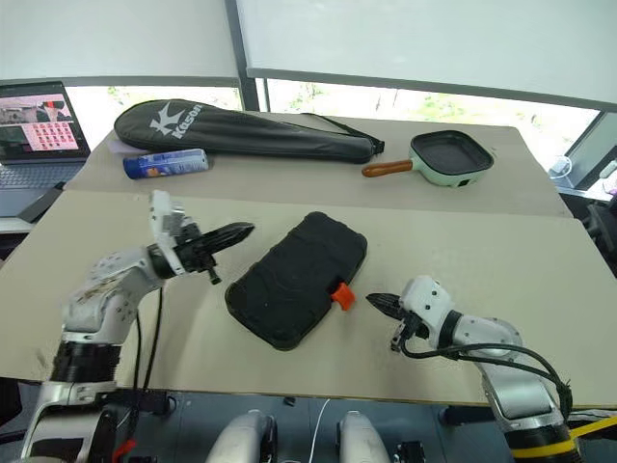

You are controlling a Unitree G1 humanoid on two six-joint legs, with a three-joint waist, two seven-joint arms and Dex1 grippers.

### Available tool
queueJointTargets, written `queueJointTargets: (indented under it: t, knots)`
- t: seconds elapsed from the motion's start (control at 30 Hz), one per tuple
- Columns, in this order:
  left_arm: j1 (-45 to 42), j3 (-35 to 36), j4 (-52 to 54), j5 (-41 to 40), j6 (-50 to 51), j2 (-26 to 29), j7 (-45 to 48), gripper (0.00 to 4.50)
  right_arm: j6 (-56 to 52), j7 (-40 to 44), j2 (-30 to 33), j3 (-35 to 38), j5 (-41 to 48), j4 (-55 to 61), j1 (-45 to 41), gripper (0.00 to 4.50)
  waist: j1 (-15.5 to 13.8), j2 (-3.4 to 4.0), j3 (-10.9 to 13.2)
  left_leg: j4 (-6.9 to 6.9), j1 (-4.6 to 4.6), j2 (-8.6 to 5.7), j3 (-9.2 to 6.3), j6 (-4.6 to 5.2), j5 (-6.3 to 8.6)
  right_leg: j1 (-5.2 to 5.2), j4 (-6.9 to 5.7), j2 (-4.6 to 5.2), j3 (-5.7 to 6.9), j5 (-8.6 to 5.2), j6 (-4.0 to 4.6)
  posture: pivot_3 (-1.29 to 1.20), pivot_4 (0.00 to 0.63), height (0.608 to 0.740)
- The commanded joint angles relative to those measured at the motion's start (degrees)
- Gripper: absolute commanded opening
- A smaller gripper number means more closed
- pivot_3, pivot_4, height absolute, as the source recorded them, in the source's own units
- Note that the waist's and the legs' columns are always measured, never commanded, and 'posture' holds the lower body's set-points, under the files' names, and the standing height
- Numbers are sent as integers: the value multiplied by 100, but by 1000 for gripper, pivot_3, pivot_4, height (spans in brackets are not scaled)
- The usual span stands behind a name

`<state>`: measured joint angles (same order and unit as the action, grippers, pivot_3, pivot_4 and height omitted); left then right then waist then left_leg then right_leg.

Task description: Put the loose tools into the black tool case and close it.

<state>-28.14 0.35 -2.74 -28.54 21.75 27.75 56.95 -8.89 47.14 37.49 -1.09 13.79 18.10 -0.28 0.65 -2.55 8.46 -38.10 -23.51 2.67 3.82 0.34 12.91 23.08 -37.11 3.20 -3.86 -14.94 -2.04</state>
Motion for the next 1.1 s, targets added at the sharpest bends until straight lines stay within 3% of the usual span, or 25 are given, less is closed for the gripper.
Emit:
queueJointTargets:
  t: [0.03,0.2,1.1]
  knots:
    - [-206,-577,-274,550,-385,-59,256,0,-390,-77,-33,36,247,538,24,57,20,0,0,0,0,1,0,0,0,1,0,-4,0,0,0,0,150,740]
    - [-344,-1071,-731,1103,-638,-105,358,0,-432,-157,-199,-268,1,395,-166,57,6,3,-1,0,0,0,0,0,0,1,1,-6,0,0,1,0,150,740]
    - [-108,-1309,-749,1480,-595,-71,438,0,-2,-201,-754,-737,-447,-440,-820,57,43,21,-12,-8,45,4,1,0,0,-45,-1,-8,0,-1,0,0,150,740]
